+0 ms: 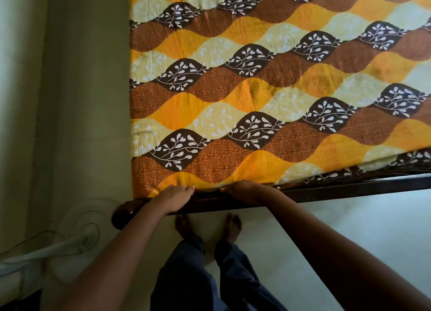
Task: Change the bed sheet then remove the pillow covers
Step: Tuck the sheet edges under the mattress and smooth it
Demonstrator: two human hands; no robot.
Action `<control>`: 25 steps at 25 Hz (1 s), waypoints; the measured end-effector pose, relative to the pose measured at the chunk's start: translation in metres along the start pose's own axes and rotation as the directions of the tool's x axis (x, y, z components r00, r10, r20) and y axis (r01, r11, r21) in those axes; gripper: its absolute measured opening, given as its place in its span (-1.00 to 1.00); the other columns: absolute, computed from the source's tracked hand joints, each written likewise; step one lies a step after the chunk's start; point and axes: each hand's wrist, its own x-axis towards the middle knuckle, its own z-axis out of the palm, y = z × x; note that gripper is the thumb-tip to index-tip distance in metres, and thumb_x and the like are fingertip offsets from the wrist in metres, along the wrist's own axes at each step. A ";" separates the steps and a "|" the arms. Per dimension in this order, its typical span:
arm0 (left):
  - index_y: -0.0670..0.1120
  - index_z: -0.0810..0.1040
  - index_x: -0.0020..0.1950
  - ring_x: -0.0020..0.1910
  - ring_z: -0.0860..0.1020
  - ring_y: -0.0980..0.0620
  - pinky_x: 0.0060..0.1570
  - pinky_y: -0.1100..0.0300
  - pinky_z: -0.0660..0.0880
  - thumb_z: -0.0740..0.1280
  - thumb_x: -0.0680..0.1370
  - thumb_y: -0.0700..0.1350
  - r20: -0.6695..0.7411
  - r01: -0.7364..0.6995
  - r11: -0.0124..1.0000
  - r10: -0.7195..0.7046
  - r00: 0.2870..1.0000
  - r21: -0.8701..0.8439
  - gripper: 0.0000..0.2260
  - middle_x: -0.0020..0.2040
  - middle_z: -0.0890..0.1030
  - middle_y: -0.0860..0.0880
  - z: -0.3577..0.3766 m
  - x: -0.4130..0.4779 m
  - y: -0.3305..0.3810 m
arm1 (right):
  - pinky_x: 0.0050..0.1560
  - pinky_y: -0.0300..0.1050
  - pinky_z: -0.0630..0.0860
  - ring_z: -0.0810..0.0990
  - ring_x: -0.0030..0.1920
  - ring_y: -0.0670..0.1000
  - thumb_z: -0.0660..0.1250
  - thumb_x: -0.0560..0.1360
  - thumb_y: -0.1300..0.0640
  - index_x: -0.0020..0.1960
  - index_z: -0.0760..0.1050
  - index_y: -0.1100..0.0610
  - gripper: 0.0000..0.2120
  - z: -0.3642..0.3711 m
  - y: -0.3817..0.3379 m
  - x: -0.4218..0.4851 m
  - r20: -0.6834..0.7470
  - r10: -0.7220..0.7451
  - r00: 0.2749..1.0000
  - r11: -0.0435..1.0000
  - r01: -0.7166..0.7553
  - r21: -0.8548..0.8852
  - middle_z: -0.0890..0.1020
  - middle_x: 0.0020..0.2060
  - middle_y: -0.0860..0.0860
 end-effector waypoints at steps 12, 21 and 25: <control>-0.10 0.61 0.14 0.06 0.57 0.01 -0.01 0.28 0.42 0.22 0.59 -0.05 -0.557 -0.417 0.899 0.279 0.782 -0.136 -0.75 0.08 0.64 -0.03 0.033 -0.042 0.036 | -0.24 -0.56 0.35 0.54 -0.15 -0.25 0.27 0.53 0.08 0.01 0.63 0.13 -0.80 0.021 0.016 -0.084 -0.765 -0.212 0.609 0.956 0.290 -0.034 0.63 -0.18 -0.15; -0.06 0.58 0.17 0.14 0.50 0.02 0.08 0.19 0.42 0.20 0.60 -0.05 -0.532 -0.551 0.831 0.434 0.727 -0.075 -0.76 0.14 0.59 0.00 0.063 0.000 0.222 | -0.14 -0.59 0.31 0.55 -0.12 -0.15 0.47 0.38 0.25 -0.08 0.67 0.14 -0.88 -0.078 0.158 -0.172 -0.864 -0.159 0.478 0.987 0.065 -0.146 0.67 -0.16 0.00; -0.04 0.58 0.18 0.16 0.49 0.02 0.09 0.16 0.45 0.22 0.59 -0.05 -0.515 -0.547 0.836 0.448 0.731 -0.049 -0.77 0.15 0.60 0.00 0.072 0.027 0.308 | -0.15 -0.08 0.56 0.67 -0.13 0.10 0.44 0.39 0.24 -0.05 0.67 0.12 -0.85 -0.155 0.246 -0.197 -0.687 -0.226 0.691 0.956 0.021 -0.292 0.69 -0.11 0.07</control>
